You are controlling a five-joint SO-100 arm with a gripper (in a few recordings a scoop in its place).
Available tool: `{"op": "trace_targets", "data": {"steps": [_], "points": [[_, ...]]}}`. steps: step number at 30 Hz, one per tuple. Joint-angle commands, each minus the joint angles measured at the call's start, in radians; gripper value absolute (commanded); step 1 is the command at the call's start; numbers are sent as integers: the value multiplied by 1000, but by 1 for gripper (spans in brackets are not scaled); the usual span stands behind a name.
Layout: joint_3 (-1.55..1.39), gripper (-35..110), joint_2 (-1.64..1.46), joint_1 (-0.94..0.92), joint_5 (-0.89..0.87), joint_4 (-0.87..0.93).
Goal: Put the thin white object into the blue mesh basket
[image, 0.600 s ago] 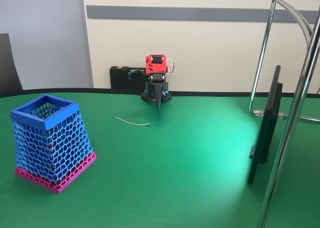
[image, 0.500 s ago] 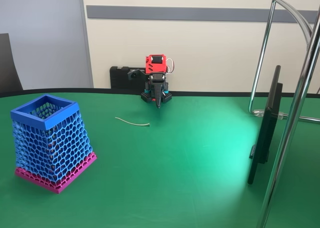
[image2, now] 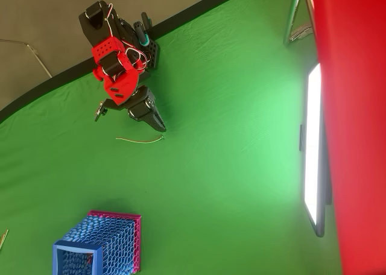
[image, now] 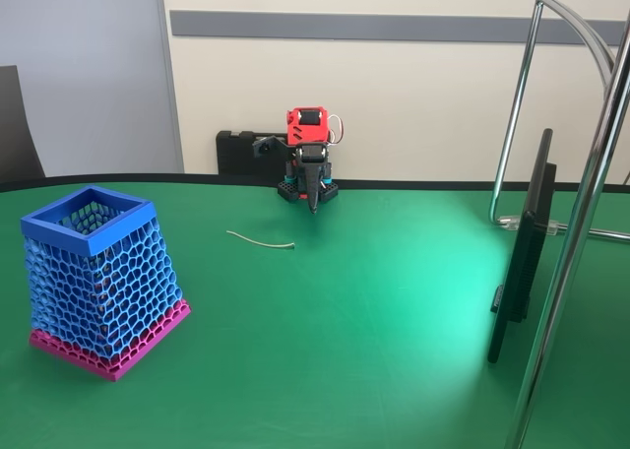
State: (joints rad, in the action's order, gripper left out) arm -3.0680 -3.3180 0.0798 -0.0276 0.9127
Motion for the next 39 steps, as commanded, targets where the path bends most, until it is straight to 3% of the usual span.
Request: {"op": "trace_targets", "data": {"steps": [1, 30, 39], "points": [[2, 1, -6, 5, 6, 2], [2, 1, -6, 5, 0, 3], [72, 1, -6, 15, -9, 101]]}}
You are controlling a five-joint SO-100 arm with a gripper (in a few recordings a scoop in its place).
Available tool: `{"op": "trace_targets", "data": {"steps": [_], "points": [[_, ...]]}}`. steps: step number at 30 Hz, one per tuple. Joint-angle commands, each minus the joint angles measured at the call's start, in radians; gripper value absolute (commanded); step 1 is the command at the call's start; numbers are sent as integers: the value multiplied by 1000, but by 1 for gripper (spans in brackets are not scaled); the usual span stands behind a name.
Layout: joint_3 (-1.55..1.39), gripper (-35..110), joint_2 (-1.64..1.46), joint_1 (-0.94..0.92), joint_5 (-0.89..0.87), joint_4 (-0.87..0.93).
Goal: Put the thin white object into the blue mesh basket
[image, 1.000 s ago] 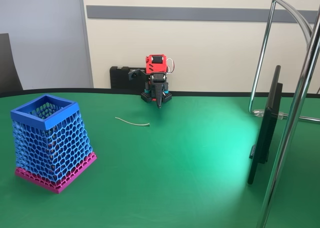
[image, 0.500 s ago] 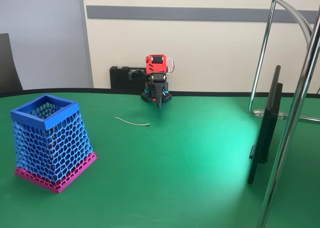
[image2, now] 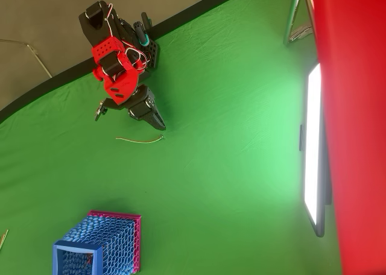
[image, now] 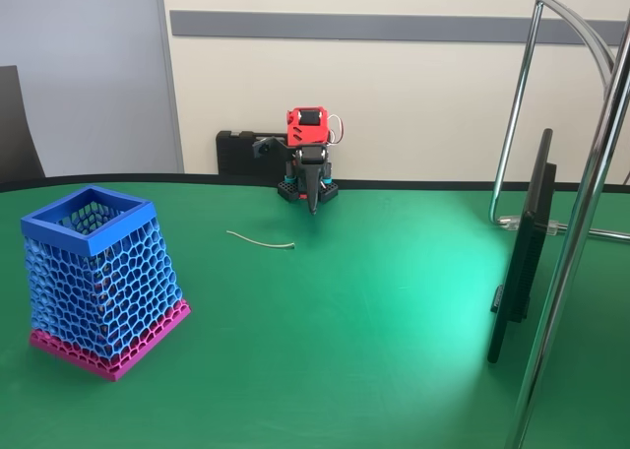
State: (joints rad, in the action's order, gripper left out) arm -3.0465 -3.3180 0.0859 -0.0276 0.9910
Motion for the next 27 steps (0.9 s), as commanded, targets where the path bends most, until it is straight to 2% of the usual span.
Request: {"op": "trace_targets", "data": {"steps": [1, 17, 27], "points": [[58, 1, -6, 12, -14, 37], [287, 1, 3, 25, -52, 370], [393, 1, 137, -109, -60, 374]]}}
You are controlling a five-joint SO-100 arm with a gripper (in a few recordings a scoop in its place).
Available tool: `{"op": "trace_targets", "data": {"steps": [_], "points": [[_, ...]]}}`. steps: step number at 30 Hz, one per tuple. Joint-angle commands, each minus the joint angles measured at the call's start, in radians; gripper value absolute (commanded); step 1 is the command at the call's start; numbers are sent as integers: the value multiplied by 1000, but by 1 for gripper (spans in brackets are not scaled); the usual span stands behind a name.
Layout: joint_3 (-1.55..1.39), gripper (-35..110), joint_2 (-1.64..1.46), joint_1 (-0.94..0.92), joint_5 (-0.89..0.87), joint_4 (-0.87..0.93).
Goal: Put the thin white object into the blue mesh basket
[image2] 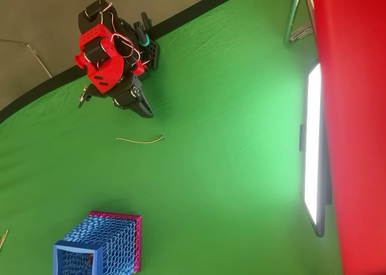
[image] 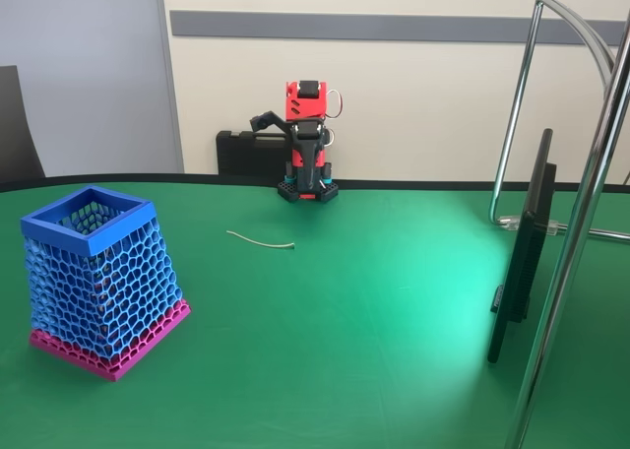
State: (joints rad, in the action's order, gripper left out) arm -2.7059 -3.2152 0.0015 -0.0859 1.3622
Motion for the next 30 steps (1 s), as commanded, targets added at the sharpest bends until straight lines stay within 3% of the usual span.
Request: {"op": "trace_targets", "data": {"steps": [1, 16, 30], "points": [[66, 1, 55, -40, 2, 3], [284, 1, 374, -227, 46, 3], [560, 1, 769, -262, 143, -44]]}}
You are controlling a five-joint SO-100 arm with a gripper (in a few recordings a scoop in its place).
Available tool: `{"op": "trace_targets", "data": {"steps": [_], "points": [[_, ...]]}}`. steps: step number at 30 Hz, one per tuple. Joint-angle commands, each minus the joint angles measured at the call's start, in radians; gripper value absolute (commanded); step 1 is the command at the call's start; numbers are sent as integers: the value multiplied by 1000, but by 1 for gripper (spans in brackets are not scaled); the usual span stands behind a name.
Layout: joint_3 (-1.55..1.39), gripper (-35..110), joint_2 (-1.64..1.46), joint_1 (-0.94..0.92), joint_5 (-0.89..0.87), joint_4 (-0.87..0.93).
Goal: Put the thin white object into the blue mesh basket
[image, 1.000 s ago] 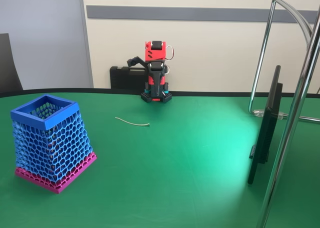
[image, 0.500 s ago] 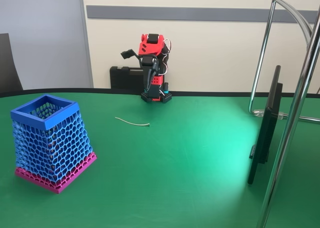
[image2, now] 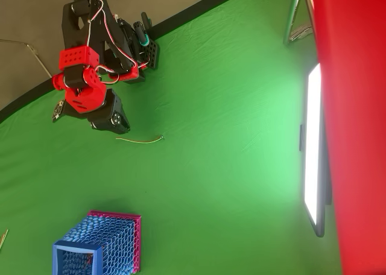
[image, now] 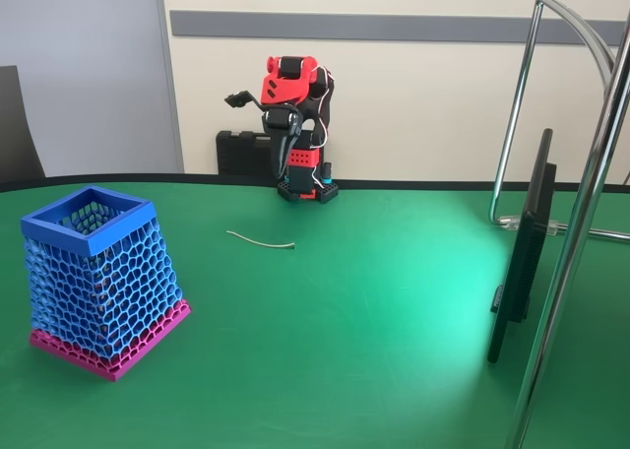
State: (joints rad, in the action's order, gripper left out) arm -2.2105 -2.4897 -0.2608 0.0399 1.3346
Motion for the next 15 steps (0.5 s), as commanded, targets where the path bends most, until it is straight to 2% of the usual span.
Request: {"op": "trace_targets", "data": {"steps": [1, 15], "points": [[77, 1, 63, 3, 25, -17], [276, 1, 371, 18, 112, -8]]}}
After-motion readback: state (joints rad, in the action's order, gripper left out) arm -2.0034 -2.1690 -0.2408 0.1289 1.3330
